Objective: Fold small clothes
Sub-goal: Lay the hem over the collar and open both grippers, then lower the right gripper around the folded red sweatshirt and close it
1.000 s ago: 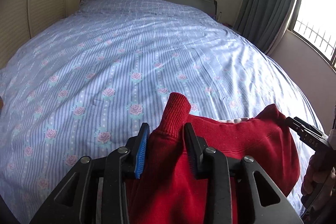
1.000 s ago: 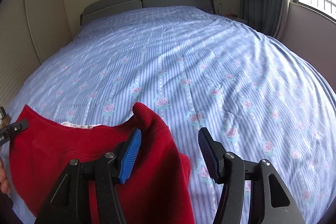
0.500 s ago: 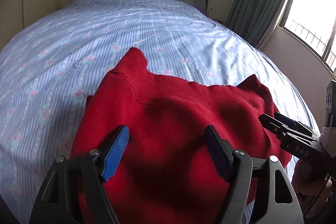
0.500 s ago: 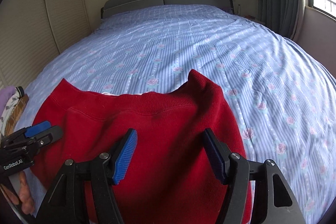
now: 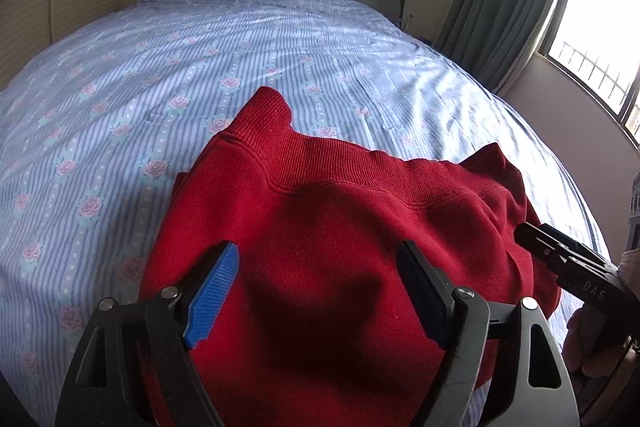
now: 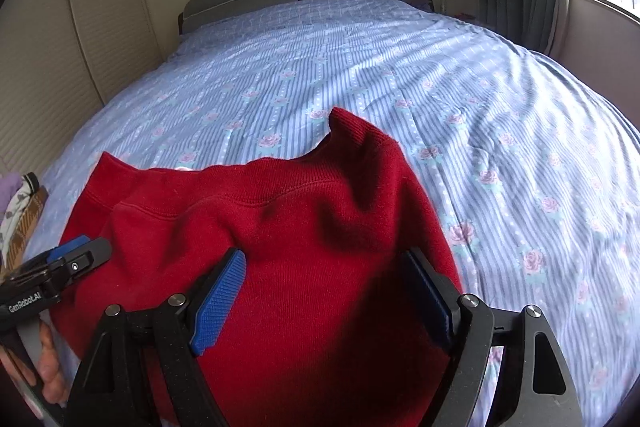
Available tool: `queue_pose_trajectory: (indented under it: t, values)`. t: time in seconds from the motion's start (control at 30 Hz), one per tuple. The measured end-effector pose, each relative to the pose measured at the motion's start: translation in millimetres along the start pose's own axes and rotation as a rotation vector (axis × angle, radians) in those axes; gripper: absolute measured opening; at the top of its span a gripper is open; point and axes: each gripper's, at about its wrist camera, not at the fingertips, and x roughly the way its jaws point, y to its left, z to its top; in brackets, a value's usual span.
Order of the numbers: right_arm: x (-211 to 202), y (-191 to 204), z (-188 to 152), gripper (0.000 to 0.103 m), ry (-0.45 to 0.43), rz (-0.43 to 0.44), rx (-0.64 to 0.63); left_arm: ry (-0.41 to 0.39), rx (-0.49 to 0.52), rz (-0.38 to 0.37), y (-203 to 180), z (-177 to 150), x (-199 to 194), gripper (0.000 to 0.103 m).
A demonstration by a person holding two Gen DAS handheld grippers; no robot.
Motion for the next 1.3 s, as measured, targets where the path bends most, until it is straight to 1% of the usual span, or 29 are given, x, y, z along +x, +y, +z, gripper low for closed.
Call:
queue_pose_trajectory:
  t: [0.1, 0.17, 0.27, 0.37, 0.47, 0.57, 0.67, 0.77, 0.93, 1.1, 1.2, 1.3]
  values:
    - [-30, -10, -2, 0.080, -0.036, -0.011, 0.041, -0.018, -0.008, -0.006, -6, -7, -21, 0.081]
    - [-49, -19, -8, 0.081, -0.044, -0.006, 0.085, -0.029, 0.001, 0.005, -10, -15, -36, 0.081]
    - [-73, -36, -24, 0.085, -0.047, -0.006, 0.163, -0.047, 0.009, 0.029, -14, -29, -57, 0.082]
    - [-88, -51, -42, 0.085, -0.033, 0.013, 0.253, -0.068, -0.017, 0.042, -14, -43, -77, 0.084]
    - [-90, -57, -58, 0.086, -0.003, 0.035, 0.311, -0.081, -0.054, 0.067, -13, -53, -90, 0.084]
    - [-85, -56, -73, 0.086, 0.025, 0.065, 0.372, -0.082, -0.073, 0.087, -12, -59, -98, 0.084]
    - [-77, -53, -85, 0.086, 0.049, 0.098, 0.442, -0.079, -0.072, 0.108, -12, -61, -102, 0.084]
    - [-65, -50, -91, 0.086, 0.066, 0.122, 0.496, -0.076, -0.077, 0.117, -8, -61, -104, 0.084]
    - [-45, -50, -91, 0.086, 0.055, 0.187, 0.615, -0.068, -0.088, 0.123, -2, -57, -102, 0.084]
    - [-16, -46, -88, 0.086, 0.086, 0.216, 0.696, -0.067, -0.093, 0.127, 2, -53, -98, 0.084]
    - [-1, -43, -90, 0.086, 0.095, 0.223, 0.721, -0.061, -0.110, 0.130, 6, -50, -92, 0.084]
    - [9, -45, -87, 0.086, 0.068, 0.232, 0.736, -0.050, -0.130, 0.122, 11, -48, -85, 0.084]
